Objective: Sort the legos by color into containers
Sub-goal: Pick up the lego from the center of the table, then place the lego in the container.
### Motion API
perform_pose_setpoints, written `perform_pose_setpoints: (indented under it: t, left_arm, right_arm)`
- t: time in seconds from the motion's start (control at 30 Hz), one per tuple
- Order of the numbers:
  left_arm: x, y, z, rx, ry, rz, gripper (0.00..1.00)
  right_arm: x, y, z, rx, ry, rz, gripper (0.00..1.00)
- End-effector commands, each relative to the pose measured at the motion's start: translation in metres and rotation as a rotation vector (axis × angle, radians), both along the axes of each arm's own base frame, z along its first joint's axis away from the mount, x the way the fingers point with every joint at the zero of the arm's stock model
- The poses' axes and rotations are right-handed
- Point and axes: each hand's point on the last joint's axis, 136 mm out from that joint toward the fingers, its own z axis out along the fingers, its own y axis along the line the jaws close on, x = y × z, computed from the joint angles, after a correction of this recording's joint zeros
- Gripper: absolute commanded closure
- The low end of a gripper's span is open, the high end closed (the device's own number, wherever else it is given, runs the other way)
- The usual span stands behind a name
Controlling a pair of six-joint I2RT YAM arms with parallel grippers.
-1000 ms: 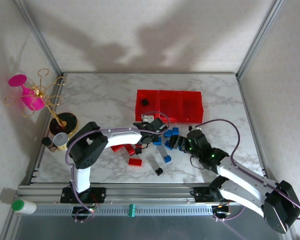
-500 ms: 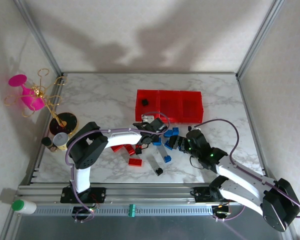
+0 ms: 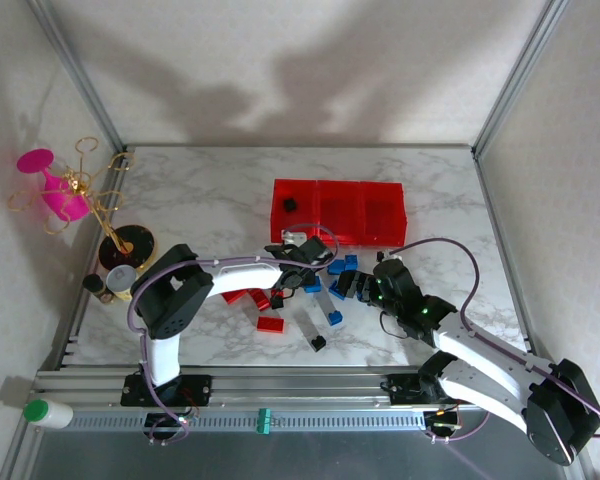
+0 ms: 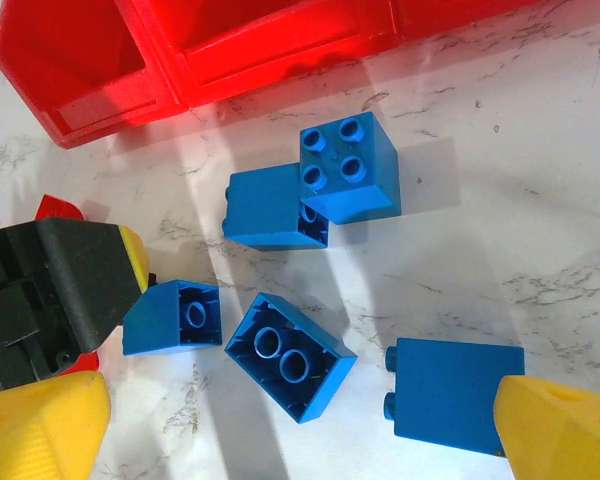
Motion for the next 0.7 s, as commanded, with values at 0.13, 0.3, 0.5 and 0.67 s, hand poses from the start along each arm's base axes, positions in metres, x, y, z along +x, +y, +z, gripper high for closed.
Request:
perform_pose_setpoints:
  t: [0.13,0.3,0.5,0.67]
  left_arm:
    - [0.007,0.009,0.043,-0.008,-0.063,0.006,0.65]
    - [0.031,0.013,0.079,-0.034,-0.14,0.029,0.64]
    - [0.081,0.019,0.114,-0.058,-0.22,0.074,0.64]
    - [0.123,0.019,0.118,-0.062,-0.257,0.108,0.64]
  right_arm:
    - [0.008,0.002,0.019,0.014,-0.05,-0.008,0.01]
    - [0.015,0.007,0.031,0.02,-0.079,0.0,0.01]
    - [0.033,0.003,0.045,0.016,-0.095,-0.059,0.01]
    - [0.041,0.004,0.051,-0.006,-0.098,-0.072,0.01]
